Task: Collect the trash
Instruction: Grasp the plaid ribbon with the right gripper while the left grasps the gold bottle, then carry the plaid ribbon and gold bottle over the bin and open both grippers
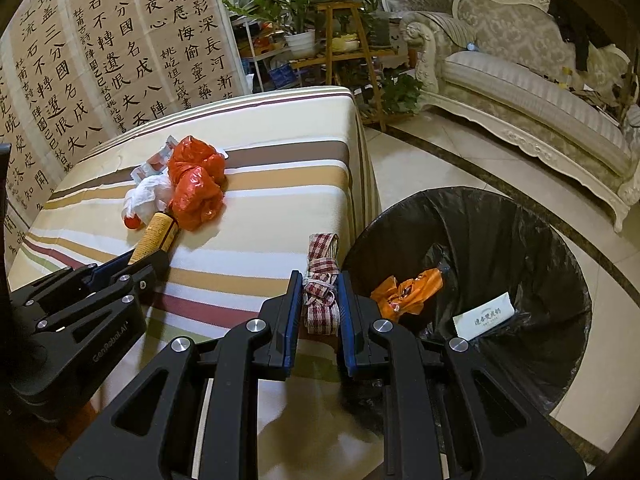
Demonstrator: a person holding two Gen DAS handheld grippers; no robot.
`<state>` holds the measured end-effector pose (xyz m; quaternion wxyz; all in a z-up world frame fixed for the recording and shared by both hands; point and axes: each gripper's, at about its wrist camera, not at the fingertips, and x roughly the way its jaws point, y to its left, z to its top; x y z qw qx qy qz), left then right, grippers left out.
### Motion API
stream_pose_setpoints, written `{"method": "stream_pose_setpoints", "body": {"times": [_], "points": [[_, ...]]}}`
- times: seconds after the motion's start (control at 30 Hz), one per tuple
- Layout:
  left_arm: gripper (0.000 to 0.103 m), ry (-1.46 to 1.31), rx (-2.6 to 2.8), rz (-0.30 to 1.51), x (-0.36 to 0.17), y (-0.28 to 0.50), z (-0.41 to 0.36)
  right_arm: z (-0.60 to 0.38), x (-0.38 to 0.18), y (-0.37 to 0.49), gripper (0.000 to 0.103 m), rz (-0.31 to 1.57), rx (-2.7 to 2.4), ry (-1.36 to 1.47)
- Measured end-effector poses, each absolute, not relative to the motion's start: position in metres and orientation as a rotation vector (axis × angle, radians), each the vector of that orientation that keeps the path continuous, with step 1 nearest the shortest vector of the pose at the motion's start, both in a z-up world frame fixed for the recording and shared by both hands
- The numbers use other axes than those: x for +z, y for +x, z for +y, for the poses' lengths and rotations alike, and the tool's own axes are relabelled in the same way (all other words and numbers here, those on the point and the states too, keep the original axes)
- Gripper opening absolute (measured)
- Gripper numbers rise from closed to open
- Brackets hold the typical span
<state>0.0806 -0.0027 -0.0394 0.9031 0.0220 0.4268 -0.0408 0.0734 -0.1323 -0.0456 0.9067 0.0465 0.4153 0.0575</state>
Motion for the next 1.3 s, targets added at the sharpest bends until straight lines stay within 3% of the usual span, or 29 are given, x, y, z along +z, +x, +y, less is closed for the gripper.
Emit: {"method": "stream_pose_setpoints", "body": {"times": [0.73,1.3], "points": [[0.025,0.061,-0.139,0.840,-0.027,0.046,-0.016,-0.161,-0.037,0.047,0.018,0.823,0.058,0.114],[0.025,0.134,-0.279,0.797,-0.022,0.044,-0.083,-0.232,-0.036,0.026,0.018,0.794,-0.130,0.147]]}}
